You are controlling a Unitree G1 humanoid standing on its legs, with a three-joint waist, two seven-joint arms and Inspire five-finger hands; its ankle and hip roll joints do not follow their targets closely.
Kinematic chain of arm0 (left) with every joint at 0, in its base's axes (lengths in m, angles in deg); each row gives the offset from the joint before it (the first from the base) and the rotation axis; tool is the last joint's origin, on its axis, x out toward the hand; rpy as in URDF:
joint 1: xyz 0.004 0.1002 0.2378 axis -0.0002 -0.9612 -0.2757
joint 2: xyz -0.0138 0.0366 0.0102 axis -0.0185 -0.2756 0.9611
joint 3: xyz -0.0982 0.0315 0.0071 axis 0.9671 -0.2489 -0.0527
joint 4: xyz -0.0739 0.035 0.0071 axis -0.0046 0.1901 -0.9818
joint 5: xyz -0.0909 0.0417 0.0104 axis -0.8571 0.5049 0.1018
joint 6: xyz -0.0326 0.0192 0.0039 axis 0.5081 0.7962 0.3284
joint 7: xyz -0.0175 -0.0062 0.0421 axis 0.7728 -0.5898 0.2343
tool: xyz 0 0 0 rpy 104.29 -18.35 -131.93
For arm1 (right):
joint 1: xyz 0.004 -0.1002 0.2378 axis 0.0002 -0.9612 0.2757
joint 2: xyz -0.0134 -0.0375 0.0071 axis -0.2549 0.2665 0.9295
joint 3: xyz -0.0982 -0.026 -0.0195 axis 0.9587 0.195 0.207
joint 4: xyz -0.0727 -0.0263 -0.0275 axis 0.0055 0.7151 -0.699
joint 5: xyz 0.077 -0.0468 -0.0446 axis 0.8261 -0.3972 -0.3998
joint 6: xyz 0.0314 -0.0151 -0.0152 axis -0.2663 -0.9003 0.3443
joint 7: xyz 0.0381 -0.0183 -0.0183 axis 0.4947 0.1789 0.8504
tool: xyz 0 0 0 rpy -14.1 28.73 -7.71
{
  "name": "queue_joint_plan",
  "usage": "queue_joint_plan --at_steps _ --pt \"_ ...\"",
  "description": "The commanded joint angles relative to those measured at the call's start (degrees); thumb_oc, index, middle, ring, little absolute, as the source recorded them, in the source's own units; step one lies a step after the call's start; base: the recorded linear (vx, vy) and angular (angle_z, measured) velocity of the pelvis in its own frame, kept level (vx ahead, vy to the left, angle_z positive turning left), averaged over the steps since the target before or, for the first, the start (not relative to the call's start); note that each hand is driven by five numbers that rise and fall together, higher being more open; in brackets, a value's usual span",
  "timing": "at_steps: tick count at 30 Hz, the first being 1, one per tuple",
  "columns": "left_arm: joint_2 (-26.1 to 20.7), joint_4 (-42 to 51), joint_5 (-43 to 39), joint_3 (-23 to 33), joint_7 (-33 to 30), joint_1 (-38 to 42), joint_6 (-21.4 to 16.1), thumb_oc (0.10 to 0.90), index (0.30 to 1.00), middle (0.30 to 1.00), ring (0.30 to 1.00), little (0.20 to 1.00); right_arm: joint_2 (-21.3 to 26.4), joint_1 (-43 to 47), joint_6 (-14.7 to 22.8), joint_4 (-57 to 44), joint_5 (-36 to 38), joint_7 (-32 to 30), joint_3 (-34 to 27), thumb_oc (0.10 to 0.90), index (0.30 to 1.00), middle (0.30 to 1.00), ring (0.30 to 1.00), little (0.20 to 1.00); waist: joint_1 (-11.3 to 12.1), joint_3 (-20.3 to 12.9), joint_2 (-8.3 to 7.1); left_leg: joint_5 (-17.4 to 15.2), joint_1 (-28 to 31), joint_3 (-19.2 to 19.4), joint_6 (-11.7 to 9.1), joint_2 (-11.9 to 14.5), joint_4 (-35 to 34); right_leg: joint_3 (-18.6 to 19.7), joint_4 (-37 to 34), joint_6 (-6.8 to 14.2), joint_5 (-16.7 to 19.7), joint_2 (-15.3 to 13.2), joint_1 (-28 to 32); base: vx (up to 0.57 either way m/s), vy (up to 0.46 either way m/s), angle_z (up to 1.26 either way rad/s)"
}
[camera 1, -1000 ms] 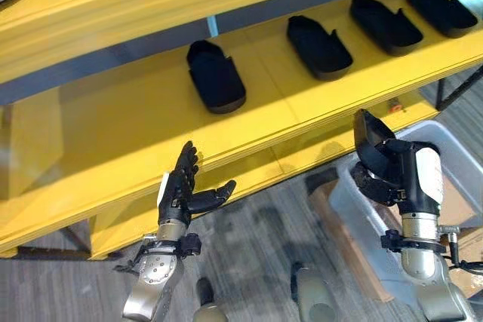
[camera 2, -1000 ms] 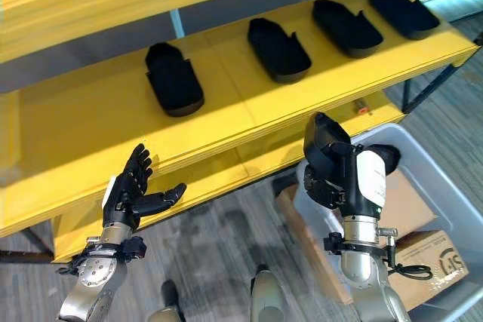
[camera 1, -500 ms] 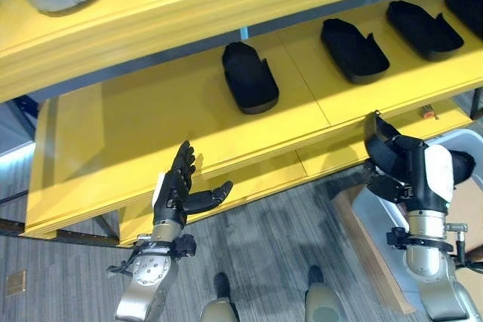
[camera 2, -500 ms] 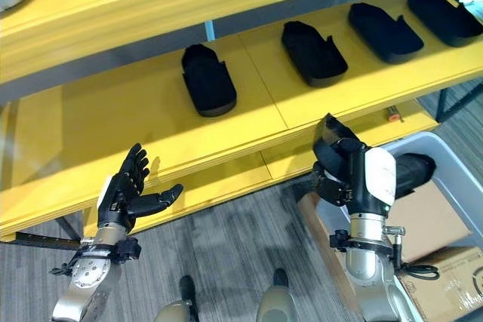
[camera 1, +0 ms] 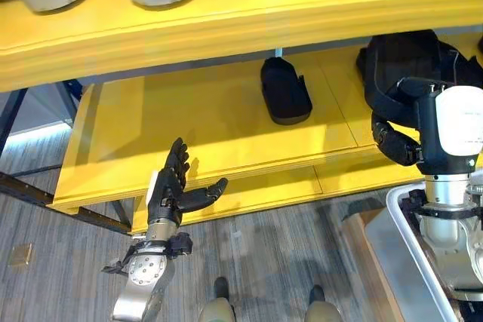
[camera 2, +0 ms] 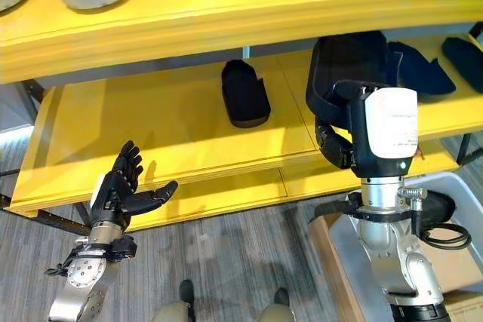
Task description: Move parts from the plastic box to the shelf.
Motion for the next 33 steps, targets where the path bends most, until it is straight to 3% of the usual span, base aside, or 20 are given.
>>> queue_joint_plan --at_steps 1,17,26,33 --pt "-2.12 5.92 0.15 4.34 -0.63 0.97 -5.82 0.900 1.000 1.000 1.000 1.000 3.43 7.82 2.60 -6.27 -1.30 -3.43 -1.00 0.400 0.300 0.300 0.300 0.300 0.91 -7.15 -3.47 -3.47 -1.54 0.50 0.93 3.37 4.14 3.38 -1.84 1.01 0.06 -3.56 3.60 0.05 -0.022 0.04" --pt "-2.28 4.87 -0.14 4.24 -1.10 0.73 -5.33 0.900 1.000 1.000 1.000 1.000 6.20 16.17 1.91 -1.65 3.71 2.33 7.59 0.400 0.300 0.300 0.300 0.300 3.36 -6.68 -4.17 -3.06 -1.50 -0.56 0.53 3.95 3.65 1.10 -1.65 0.69 -0.82 -3.09 5.21 0.01 -0.016 0.05" --pt "-3.21 3.88 -1.23 3.92 -1.67 0.76 -5.62 0.900 1.000 1.000 1.000 1.000 7.14 27.95 -0.78 8.45 6.10 4.88 17.14 0.400 0.300 0.300 0.300 0.300 6.71 -4.79 -3.82 -2.49 -3.37 -2.55 0.08 3.85 4.74 -0.82 -0.74 0.17 -1.86 -2.55 5.69 -0.02 -0.031 0.10" --pt "-4.31 3.63 -1.95 3.71 -2.12 1.72 -5.53 0.900 1.000 1.000 1.000 1.000 5.98 35.46 -2.45 13.08 7.83 5.68 21.77 0.400 0.300 0.300 0.300 0.300 7.98 -3.15 -3.46 -2.47 -5.28 -3.94 -0.01 3.54 6.01 -2.03 0.42 -0.19 -2.36 -2.49 5.23 -0.04 -0.019 0.13"
